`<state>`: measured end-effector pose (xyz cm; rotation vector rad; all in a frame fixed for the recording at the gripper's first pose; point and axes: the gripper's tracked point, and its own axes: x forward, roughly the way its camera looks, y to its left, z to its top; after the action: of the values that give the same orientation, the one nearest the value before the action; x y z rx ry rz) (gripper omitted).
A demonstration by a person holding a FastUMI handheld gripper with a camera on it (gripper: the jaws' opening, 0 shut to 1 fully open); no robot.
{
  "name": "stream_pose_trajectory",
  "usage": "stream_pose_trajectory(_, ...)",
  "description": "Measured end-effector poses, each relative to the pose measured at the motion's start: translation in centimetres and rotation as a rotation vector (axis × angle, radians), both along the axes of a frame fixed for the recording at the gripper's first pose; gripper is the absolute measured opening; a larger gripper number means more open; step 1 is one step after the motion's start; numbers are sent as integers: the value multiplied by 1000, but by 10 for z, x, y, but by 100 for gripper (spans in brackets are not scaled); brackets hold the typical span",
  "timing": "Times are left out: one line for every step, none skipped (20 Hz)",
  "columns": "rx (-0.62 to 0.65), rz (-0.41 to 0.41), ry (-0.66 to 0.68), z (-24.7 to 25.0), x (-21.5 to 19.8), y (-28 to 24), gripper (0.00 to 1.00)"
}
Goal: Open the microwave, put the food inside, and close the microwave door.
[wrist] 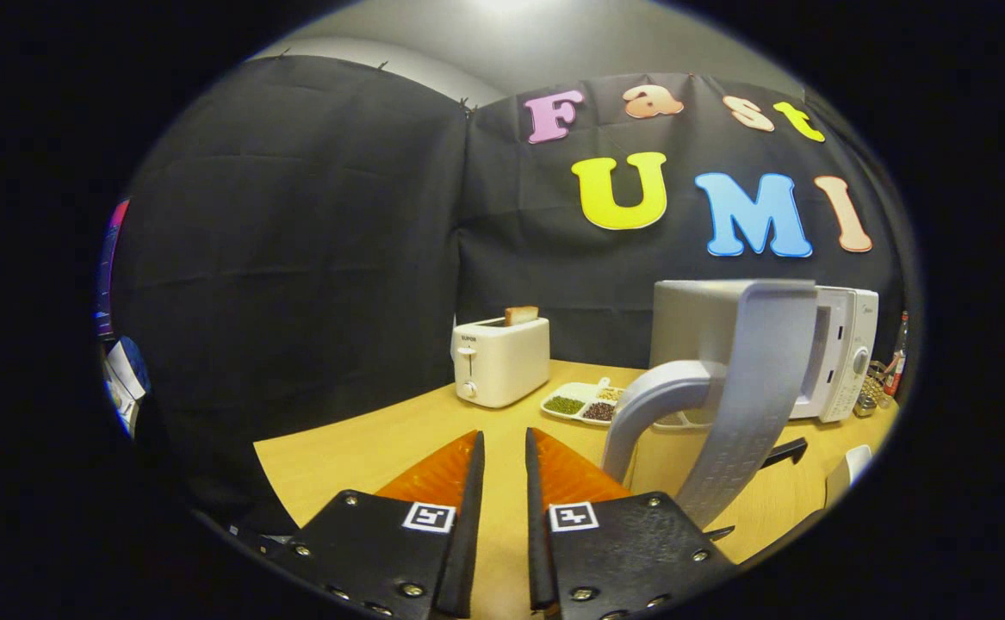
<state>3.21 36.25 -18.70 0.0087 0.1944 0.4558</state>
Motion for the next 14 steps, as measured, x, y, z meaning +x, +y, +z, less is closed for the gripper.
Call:
stream_pose_trajectory(-7, -13, 6, -3, 5, -6, 18)
stream_pose_trajectory(-17, -25, 12, -8, 9, -14, 14)
stream_pose_trajectory(-8, -27, 19, -9, 10, -21, 6)
stream_pose_trajectory(1, -26, 20, -9, 9, -30, 3)
stream_pose_trajectory(11, -39, 10, -6, 10, -42, 2)
stream_pose_trajectory(1, -60, -8, -2, 11, -56, 2)
stream_pose_trajectory(-15, -71, -25, 1, 13, -69, 3)
stream_pose_trajectory(-25, -77, -36, 1, 14, -78, 3)
stream_pose_trajectory(-26, -90, -35, 2, 19, -89, 3)
stream_pose_trajectory(-28, -105, -27, 1, 25, -103, 3)
stream_pose_trajectory(-29, -123, -21, 2, 29, -116, 3)
stream_pose_trajectory(-31, -142, -22, 5, 33, -129, 3)
stream_pose_trajectory(-36, -159, -29, 8, 38, -142, 3)
stream_pose_trajectory(-44, -183, -38, 11, 44, -154, 3)
